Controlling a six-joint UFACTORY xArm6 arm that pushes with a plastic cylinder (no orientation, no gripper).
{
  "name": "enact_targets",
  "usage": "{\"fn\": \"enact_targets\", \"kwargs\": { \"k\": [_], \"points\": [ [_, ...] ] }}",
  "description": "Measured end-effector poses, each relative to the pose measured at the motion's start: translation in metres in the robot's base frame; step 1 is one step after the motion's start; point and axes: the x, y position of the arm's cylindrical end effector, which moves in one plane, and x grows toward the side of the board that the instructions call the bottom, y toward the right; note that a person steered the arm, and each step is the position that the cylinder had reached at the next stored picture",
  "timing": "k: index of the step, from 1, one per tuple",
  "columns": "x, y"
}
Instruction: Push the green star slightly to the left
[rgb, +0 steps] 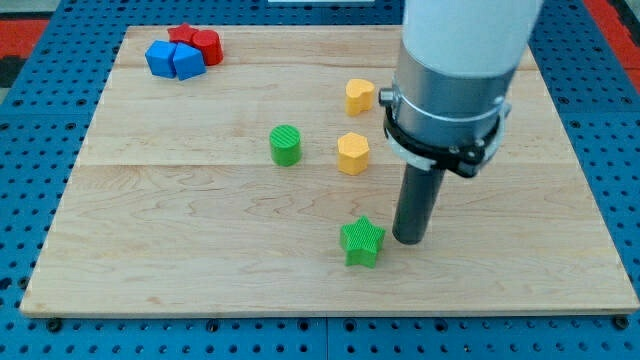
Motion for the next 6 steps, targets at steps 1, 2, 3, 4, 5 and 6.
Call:
{"fn": "enact_targets", "kwargs": {
  "k": [1, 2, 3, 4, 5, 6],
  "points": [
    [0.001, -0.038],
    [-0.003, -0.034],
    [-0.054, 0.045],
    [-0.116, 0.108],
    [-0.154, 0.105],
    [-0.171, 0.081]
  ]
}}
